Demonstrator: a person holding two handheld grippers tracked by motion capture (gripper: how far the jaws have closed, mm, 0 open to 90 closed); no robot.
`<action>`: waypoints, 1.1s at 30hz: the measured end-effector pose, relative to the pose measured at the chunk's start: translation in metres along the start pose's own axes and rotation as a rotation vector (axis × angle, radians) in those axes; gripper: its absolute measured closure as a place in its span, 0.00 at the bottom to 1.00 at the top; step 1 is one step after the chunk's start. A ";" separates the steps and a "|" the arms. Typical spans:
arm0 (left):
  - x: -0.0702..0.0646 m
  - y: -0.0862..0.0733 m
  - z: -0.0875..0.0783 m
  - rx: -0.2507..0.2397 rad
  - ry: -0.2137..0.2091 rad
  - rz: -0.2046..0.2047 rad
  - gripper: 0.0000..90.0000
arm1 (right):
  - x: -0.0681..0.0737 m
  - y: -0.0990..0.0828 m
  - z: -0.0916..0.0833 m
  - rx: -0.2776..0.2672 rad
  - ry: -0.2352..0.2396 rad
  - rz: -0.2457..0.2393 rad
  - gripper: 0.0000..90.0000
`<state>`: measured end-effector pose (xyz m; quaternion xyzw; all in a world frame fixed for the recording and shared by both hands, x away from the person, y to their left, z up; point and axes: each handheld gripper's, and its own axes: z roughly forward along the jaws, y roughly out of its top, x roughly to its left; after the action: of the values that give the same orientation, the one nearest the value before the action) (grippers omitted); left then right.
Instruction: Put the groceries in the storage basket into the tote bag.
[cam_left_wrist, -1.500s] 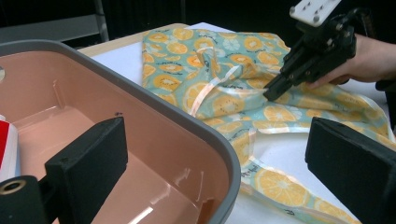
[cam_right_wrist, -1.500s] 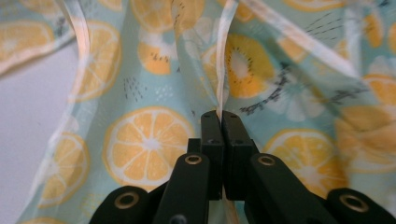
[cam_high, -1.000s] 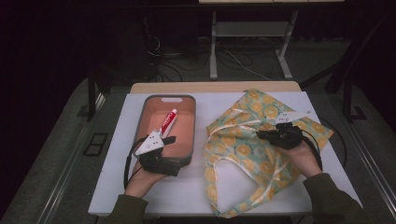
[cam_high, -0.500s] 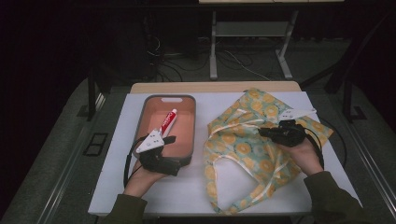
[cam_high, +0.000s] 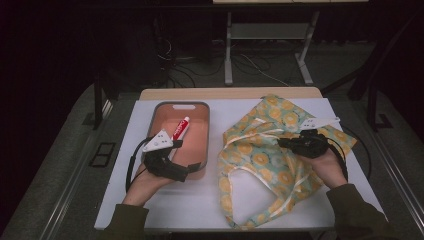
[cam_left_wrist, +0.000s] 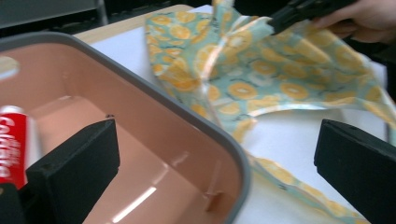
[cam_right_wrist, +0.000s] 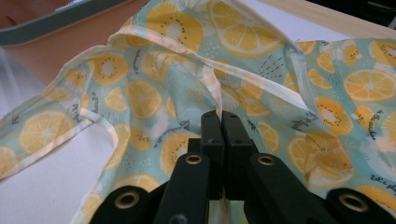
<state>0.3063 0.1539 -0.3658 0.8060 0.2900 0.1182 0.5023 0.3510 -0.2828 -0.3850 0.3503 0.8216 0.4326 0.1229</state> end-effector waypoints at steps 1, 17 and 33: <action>0.002 0.004 0.000 0.004 0.006 0.009 0.00 | 0.000 0.000 0.000 0.003 0.000 0.000 0.99; 0.074 0.022 0.041 0.105 0.200 -0.055 0.07 | 0.001 -0.002 0.001 0.009 0.003 -0.005 0.99; 0.091 0.003 0.079 0.373 0.336 -0.092 0.16 | 0.002 -0.004 0.002 0.014 0.007 -0.011 0.99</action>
<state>0.4189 0.1480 -0.4091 0.8397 0.4225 0.1718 0.2947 0.3489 -0.2818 -0.3899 0.3452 0.8269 0.4274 0.1200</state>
